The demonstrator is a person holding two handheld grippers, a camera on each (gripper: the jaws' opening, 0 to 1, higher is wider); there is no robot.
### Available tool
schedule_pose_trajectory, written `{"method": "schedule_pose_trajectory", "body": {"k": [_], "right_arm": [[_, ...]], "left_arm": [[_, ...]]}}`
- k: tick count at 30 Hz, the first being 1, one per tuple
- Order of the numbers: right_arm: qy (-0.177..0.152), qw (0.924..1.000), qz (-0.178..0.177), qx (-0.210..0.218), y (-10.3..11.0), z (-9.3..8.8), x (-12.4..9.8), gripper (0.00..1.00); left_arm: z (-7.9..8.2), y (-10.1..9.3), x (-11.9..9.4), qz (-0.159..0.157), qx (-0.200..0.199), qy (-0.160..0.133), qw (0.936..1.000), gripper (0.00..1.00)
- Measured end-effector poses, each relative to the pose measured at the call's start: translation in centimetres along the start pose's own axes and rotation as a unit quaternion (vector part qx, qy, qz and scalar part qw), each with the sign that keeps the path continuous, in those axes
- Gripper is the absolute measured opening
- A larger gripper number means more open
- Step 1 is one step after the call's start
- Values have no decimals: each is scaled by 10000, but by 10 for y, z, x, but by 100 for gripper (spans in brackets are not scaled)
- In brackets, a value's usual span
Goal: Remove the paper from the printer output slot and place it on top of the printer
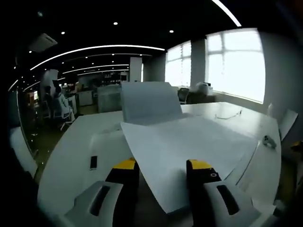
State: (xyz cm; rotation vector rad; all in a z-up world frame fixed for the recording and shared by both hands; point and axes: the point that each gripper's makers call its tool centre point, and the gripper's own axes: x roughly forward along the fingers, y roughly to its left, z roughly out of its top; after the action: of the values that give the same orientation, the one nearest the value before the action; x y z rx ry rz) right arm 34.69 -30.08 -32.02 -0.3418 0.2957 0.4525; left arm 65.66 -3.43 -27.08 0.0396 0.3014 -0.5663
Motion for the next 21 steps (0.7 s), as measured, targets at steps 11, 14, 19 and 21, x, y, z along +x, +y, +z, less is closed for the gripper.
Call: {"method": "schedule_pose_trajectory", "body": {"k": [11,14,19,21], "right_arm": [[-11,10000,6,-7,1,1,0,87],[-10,10000,-6,-2,0,0,0,87],[-4,10000,7,-1,0,0,1,87],[2,10000,6,-3,0,0,1,87]], "left_arm": [[-6,0,2,45,78,91,9999,52],[-7,0,2,64,106,129,9998,57],[-5,2,3,101,88,79,9999,60],[-5,1,3,102,94,78,9999,61]]}}
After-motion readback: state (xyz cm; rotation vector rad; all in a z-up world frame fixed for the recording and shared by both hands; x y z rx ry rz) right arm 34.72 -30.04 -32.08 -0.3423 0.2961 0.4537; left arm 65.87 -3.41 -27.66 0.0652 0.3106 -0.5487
